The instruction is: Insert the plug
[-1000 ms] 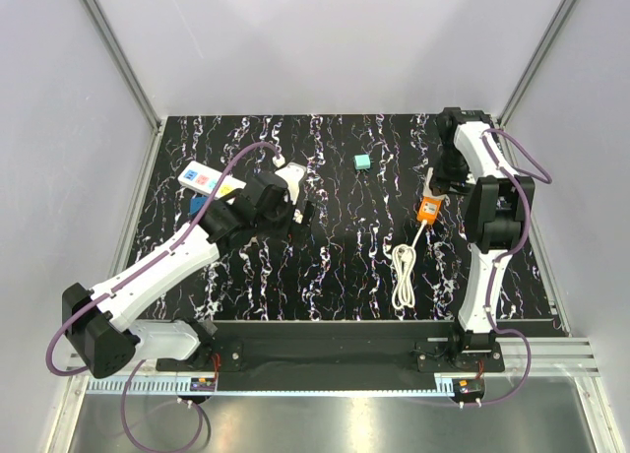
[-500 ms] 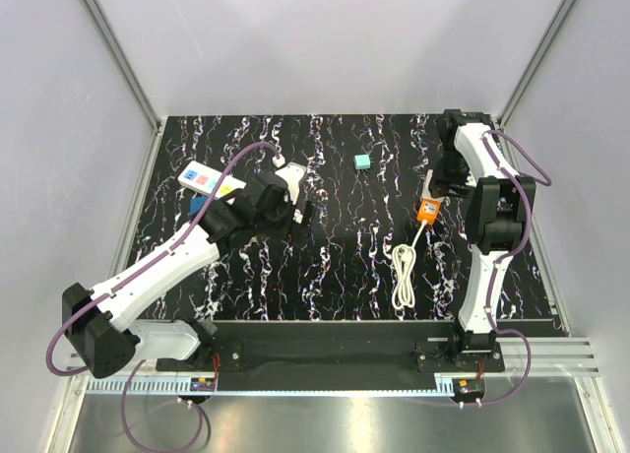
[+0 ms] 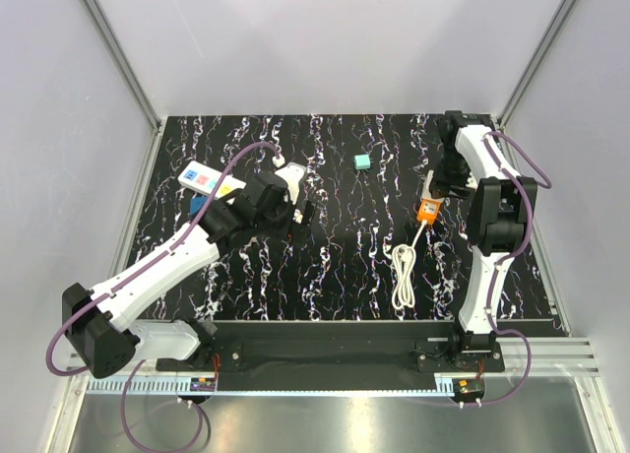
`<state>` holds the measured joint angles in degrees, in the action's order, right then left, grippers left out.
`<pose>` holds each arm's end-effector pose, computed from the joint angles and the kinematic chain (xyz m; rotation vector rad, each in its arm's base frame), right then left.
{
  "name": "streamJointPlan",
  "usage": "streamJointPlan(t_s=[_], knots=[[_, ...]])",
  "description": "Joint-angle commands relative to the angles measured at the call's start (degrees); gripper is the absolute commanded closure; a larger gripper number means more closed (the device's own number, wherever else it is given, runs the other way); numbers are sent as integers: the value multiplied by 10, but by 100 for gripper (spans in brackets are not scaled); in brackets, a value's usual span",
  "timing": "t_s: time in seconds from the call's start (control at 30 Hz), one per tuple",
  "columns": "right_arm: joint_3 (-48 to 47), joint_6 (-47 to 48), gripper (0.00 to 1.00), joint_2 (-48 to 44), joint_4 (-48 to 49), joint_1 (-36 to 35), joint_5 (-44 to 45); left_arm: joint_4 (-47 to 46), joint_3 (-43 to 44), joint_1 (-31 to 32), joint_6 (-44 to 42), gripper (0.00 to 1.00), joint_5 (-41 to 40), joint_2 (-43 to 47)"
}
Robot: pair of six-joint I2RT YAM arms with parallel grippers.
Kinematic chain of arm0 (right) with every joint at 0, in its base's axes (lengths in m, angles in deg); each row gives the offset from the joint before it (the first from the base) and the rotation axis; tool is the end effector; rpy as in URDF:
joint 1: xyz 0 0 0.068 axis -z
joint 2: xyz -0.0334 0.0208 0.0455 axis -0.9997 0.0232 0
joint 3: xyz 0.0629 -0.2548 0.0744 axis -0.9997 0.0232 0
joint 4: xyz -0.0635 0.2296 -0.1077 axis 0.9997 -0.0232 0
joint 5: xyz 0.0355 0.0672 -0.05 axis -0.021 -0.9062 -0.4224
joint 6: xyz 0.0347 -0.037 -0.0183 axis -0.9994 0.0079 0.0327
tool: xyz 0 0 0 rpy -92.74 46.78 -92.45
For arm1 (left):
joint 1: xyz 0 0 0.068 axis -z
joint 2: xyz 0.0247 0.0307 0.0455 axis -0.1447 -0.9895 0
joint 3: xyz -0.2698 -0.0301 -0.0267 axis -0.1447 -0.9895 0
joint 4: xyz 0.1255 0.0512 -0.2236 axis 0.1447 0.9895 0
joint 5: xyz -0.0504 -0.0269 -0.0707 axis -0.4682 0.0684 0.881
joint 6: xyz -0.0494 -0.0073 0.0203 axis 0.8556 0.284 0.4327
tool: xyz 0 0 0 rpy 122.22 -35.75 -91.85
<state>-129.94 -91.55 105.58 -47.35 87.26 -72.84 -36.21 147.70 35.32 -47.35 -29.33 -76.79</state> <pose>0.4158 0.0009 0.2251 2.4044 1.6152 -0.1642 0.1915 -0.1778 0.3235 0.5520 2.3138 -0.3842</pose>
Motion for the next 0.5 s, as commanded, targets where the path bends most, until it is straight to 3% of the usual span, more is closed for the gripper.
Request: streamJointPlan(t_s=[0.0, 0.47], knots=[[8, -167, 100, 0, -201, 0, -16, -12, -2, -1, -9, 1, -15, 15], [6, -208, 100, 34, -201, -7, -25, -12, -2, -1, -10, 1, -18, 11]])
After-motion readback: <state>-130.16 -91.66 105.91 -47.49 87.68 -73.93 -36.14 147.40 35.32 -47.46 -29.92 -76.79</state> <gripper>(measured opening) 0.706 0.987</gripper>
